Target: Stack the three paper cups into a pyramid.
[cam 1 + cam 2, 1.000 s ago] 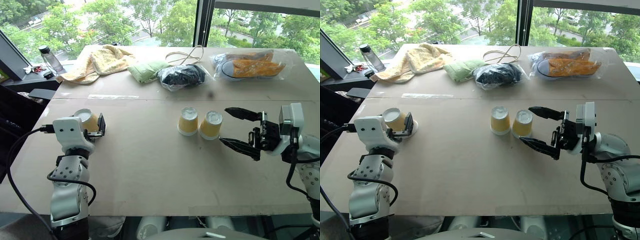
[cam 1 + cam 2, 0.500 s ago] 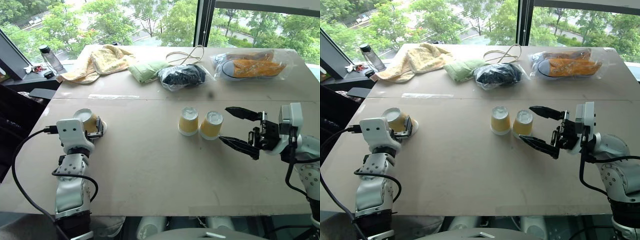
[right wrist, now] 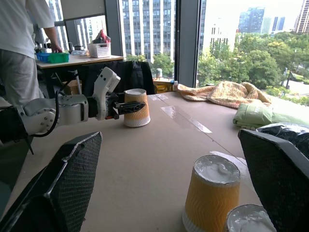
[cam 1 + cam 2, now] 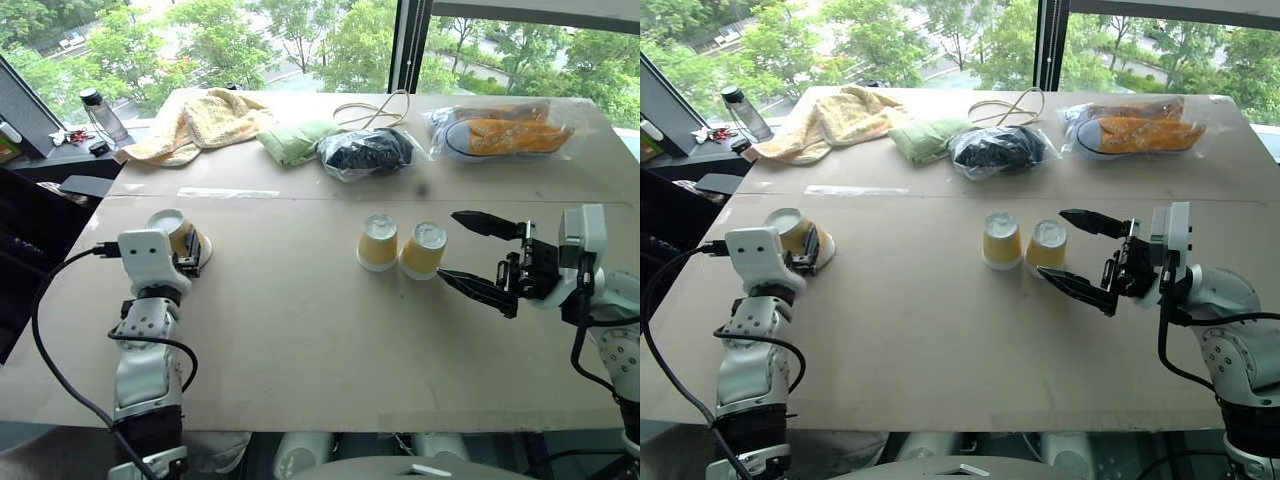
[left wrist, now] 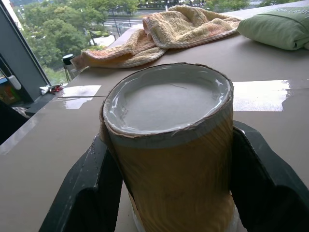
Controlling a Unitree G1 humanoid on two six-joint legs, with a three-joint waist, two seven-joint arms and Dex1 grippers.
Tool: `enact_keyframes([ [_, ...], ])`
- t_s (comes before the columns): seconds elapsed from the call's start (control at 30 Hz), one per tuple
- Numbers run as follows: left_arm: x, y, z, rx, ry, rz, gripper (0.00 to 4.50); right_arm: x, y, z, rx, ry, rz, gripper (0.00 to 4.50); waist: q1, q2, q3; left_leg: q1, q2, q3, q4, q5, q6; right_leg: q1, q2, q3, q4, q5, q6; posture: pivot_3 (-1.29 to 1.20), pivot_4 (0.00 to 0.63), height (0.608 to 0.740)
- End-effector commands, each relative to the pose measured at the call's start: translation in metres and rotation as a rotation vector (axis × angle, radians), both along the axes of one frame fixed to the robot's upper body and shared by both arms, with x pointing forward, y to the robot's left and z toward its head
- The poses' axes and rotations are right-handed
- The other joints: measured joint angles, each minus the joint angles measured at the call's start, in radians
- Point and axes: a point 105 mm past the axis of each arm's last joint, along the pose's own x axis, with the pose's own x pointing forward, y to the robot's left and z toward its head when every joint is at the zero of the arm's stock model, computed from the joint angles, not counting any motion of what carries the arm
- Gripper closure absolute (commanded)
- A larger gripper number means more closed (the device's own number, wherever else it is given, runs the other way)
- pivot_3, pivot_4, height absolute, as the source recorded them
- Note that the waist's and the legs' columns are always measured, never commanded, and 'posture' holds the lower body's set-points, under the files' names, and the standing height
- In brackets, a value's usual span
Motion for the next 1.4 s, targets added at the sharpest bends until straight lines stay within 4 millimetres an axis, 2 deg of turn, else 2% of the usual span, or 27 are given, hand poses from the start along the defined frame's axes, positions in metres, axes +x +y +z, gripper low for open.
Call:
enact_keyframes([
  [0.03,0.019,-0.039,0.049,0.037,-0.131,-0.242,2.14,-0.005,-0.007,0.016,0.016,-0.067,-0.034,0.0,0.01,0.0,0.0,0.0,0.0,0.0,0.0,0.0,0.0,0.0,0.0,0.0,0.0,0.0,0.0,0.0,0.15,0.74],
  [0.17,0.033,-0.104,0.085,0.082,-0.158,-0.617,2.14,-0.004,-0.018,0.016,0.025,-0.064,-0.084,0.0,0.014,0.0,0.0,-0.002,-0.001,0.0,0.001,0.0,0.0,0.0,-0.001,-0.001,-0.001,0.0,0.0,0.0,0.15,0.74],
  [0.27,0.028,-0.166,0.101,0.142,-0.116,-0.976,2.14,-0.005,-0.028,0.013,0.015,-0.057,-0.129,0.0,0.012,0.0,0.0,-0.003,-0.002,0.0,0.001,0.0,0.0,0.0,-0.001,-0.001,-0.001,0.0,0.0,0.0,0.15,0.74],
  [0.33,0.019,-0.196,0.105,0.171,-0.081,-1.176,2.14,-0.008,-0.035,0.009,0.003,-0.046,-0.157,0.0,0.01,0.0,0.0,-0.003,-0.002,0.0,0.001,0.001,-0.001,0.0,0.0,-0.001,-0.001,0.0,0.0,0.0,0.15,0.74],
  [0.43,0.009,-0.228,0.107,0.224,-0.044,-1.384,2.14,-0.013,-0.044,0.0,-0.022,-0.021,-0.187,0.0,0.003,0.0,0.0,-0.002,-0.001,0.001,0.001,0.002,-0.003,0.0,0.002,-0.001,-0.001,0.0,0.0,0.0,0.15,0.74],
  [0.53,0.003,-0.252,0.102,0.287,-0.005,-1.522,2.14,-0.019,-0.051,-0.005,-0.024,-0.006,-0.222,0.0,0.0,0.0,0.0,-0.001,-0.001,0.0,0.001,0.0,0.001,0.0,0.004,-0.002,0.001,0.0,0.0,0.0,0.15,0.74],
  [0.67,0.004,-0.265,0.094,0.306,0.02,-1.589,2.14,-0.025,-0.056,-0.009,-0.028,-0.002,-0.258,0.0,-0.013,0.0,0.0,0.0,-0.001,0.001,0.004,0.0,0.001,0.002,0.009,-0.001,0.001,0.0,0.001,0.0,0.15,0.74],
  [0.73,0.012,-0.269,0.089,0.303,0.029,-1.587,2.14,-0.03,-0.06,-0.013,-0.038,0.003,-0.285,0.0,-0.014,0.0,0.0,0.0,0.0,0.001,0.007,0.0,0.002,0.002,0.01,0.0,0.002,0.0,0.001,0.0,0.15,0.74],
  [0.9,0.019,-0.271,0.08,0.323,0.047,-1.59,2.14,-0.034,-0.061,-0.013,-0.048,0.002,-0.306,0.0,-0.013,0.0,0.0,-0.001,0.0,0.001,0.011,0.0,0.002,0.003,0.01,-0.001,0.005,0.0,0.001,0.0,0.15,0.74],
  [1.4,0.027,-0.278,0.071,0.314,0.035,-1.572,2.14,-0.033,-0.059,-0.01,-0.063,0.002,-0.307,0.0,-0.011,0.0,0.0,-0.002,0.0,0.0,0.013,-0.001,0.004,0.003,0.009,-0.001,0.006,0.0,0.001,0.0,0.15,0.74],
])
